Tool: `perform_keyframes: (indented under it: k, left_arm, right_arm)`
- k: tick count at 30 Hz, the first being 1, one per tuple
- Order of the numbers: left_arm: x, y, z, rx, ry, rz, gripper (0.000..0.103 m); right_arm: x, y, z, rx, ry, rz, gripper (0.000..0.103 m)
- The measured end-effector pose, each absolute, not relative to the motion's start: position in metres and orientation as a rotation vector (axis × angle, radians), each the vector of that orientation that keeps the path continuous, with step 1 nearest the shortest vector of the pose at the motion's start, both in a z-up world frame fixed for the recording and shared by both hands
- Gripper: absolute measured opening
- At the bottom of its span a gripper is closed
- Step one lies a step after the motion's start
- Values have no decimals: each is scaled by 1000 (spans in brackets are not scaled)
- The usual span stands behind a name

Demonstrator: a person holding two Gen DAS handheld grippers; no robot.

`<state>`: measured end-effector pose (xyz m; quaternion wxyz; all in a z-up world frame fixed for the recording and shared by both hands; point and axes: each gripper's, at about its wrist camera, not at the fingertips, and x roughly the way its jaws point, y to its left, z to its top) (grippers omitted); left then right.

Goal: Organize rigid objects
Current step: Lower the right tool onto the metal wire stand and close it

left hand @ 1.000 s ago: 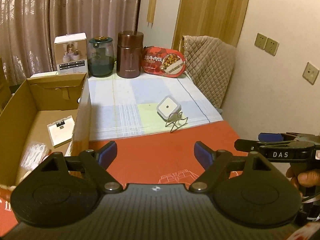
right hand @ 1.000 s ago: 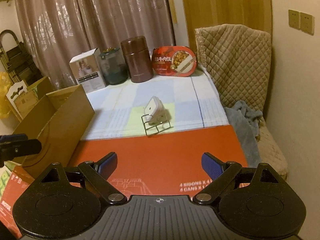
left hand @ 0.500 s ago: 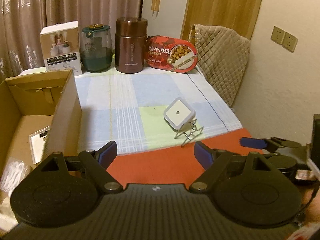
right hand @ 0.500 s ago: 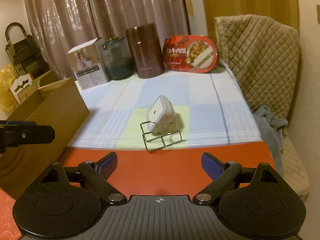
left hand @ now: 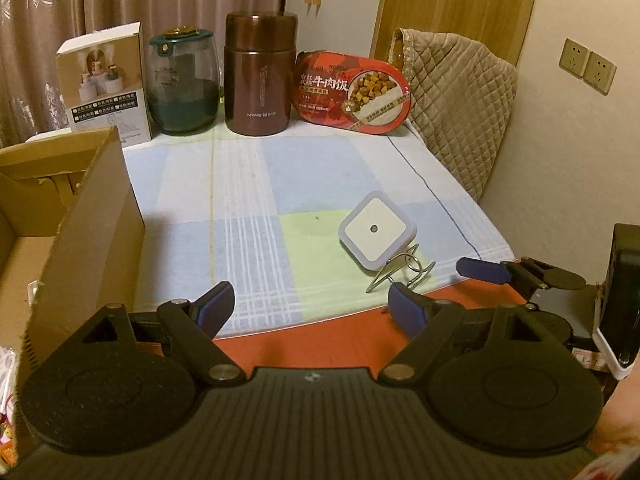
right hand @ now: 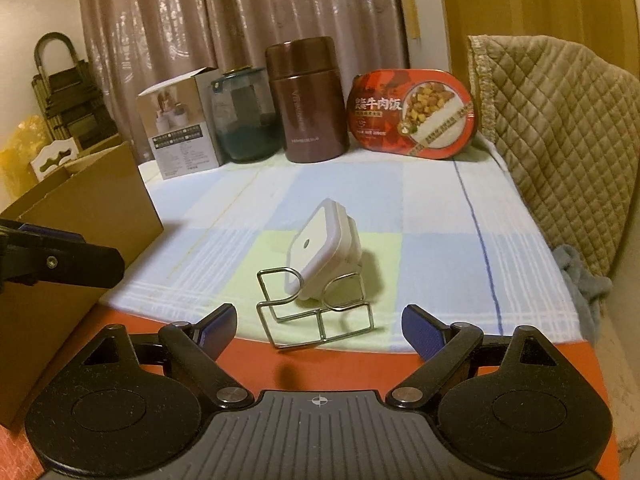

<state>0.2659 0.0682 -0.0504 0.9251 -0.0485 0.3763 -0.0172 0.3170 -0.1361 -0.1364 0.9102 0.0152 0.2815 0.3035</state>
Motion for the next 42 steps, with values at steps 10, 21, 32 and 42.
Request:
perform_keyframes:
  k: [10,21,32,42]
  left_arm:
    - [274,66,-58,-97,778,-60,81]
    - [281,66,-64,-120,788,-63,81]
    - [281,67,-67,-138,794,-68,81]
    - [280,70,-71,-146,798,-79,81]
  right_arm:
    - [328,-124,-151,-54,572,656,72]
    - [327,-125,-147,-76,582,635,13]
    - [324,-138,-144,-47,573,599,74]
    - [338,-125,-158,-202,533,637,80]
